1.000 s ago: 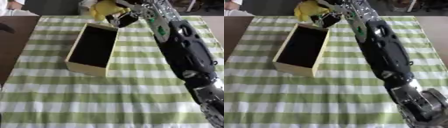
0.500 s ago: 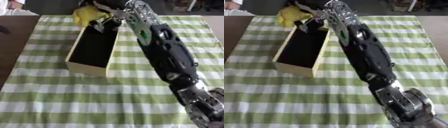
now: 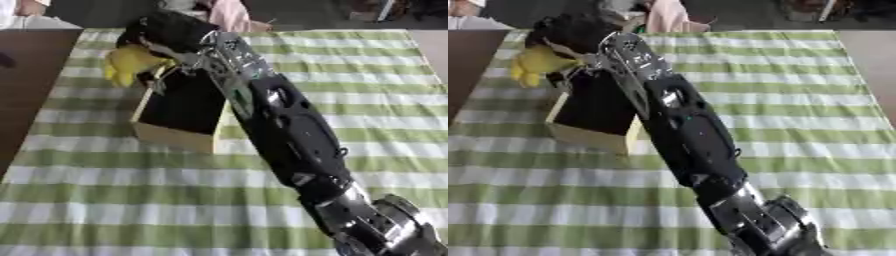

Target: Pick up objects on the table and place them in the box.

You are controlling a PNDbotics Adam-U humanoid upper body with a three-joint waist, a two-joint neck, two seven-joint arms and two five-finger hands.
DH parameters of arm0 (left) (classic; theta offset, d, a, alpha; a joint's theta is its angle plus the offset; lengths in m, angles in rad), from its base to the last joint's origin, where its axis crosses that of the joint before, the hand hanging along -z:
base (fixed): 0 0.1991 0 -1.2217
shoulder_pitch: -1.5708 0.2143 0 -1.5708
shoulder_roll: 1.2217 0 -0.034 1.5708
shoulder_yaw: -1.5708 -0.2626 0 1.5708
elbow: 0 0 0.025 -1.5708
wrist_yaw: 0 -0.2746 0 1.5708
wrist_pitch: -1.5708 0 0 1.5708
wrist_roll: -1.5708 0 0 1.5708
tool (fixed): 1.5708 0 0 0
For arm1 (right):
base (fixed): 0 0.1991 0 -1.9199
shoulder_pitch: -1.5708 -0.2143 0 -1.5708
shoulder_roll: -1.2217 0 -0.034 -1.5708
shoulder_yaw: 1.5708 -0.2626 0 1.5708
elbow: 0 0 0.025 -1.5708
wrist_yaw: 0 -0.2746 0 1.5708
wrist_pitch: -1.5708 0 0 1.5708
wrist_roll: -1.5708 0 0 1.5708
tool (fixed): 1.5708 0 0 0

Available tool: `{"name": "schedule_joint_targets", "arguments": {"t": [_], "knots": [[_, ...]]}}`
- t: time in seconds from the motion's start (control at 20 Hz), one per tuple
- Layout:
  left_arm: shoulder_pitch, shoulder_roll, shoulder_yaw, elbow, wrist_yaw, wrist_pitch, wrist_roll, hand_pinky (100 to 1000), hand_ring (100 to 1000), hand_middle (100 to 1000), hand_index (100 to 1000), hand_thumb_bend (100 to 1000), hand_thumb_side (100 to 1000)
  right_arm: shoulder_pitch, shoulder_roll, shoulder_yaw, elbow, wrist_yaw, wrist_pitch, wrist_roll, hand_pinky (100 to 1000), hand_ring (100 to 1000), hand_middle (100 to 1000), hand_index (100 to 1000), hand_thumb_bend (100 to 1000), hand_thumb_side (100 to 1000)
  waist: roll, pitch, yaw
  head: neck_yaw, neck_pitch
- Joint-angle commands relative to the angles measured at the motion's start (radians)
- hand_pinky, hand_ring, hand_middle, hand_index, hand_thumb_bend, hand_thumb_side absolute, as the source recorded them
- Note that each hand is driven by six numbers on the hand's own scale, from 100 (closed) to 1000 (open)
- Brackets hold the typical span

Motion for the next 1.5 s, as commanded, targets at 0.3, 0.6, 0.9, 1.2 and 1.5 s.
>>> {"name": "schedule_joint_targets", "arguments": {"t": [0.3,0.6,0.9,1.2,1.5], "knots": [[-0.010,0.006,0.006,-0.019,0.000,-0.001,0.005,483,964,846,698,100,740,0.003,-0.008,-0.030,0.034,0.048,0.015,-0.030,793,743,735,864,100,216,0.005,-0.009,0.004,0.000,-0.010],[-0.010,0.004,0.005,-0.019,0.001,0.000,0.001,483,965,846,698,100,741,0.007,-0.020,-0.045,0.055,0.057,0.027,-0.032,792,743,735,864,100,234,0.009,-0.006,-0.005,0.004,-0.009],[-0.008,0.006,0.007,-0.019,0.002,0.000,0.001,482,966,847,698,100,743,0.012,-0.028,-0.055,0.080,0.073,0.036,-0.026,798,745,735,863,100,243,0.012,-0.004,-0.006,0.005,-0.012],[-0.005,0.006,0.007,-0.019,0.003,0.002,-0.002,481,968,848,697,100,743,0.009,-0.038,-0.072,0.095,0.086,0.056,-0.027,798,746,735,863,100,260,0.014,-0.003,-0.012,0.005,-0.016],[-0.007,0.005,0.007,-0.019,0.003,0.002,-0.003,481,969,849,697,100,744,0.010,-0.034,-0.071,0.097,0.097,0.050,-0.022,859,777,760,875,100,306,0.019,-0.002,-0.013,0.004,-0.017]]}}
